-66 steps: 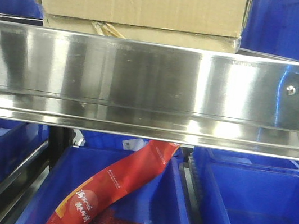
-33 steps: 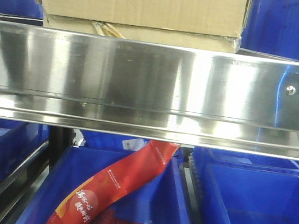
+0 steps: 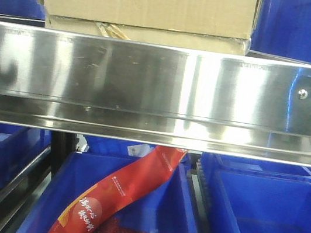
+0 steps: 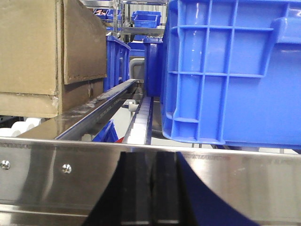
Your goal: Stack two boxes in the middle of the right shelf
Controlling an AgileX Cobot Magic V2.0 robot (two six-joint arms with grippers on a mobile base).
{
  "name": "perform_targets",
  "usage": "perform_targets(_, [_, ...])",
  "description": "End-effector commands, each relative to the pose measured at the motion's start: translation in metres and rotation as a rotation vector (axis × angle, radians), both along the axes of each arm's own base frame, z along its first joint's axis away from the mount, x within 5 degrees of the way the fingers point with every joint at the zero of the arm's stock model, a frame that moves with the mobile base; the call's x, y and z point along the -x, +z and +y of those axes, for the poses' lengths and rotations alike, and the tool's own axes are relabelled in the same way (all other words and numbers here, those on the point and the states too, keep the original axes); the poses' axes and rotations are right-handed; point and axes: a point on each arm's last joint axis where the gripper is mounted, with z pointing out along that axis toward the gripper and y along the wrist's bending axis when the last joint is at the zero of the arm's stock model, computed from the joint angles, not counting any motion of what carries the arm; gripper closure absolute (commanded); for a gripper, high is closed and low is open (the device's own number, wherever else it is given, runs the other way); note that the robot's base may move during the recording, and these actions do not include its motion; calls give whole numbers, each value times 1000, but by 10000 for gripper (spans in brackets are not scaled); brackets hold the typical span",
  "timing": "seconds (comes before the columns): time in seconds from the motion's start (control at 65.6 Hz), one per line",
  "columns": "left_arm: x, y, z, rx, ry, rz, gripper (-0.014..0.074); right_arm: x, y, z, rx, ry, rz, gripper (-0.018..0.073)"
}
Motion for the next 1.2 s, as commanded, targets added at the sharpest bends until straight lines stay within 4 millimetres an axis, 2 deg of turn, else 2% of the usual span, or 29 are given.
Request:
perform_targets(0.0, [1,-10,0,9,2,-25,707,0,2,0,4,-8,-26,720])
perform_targets(0.061, [0,-19,0,9,-2,-12,707,0,2,0,4,-8,-26,720])
perform_targets(0.122, [0,-13,0,20,-4,-73,707,0,2,0,4,-8,-26,720])
perform_targets(0.335, [0,-9,-2,5,-27,-124,707,0,2,0,4,-8,-26,720])
perform_targets(1.189, [0,-9,-2,35,-34,-125,707,0,2,0,4,-8,-26,720])
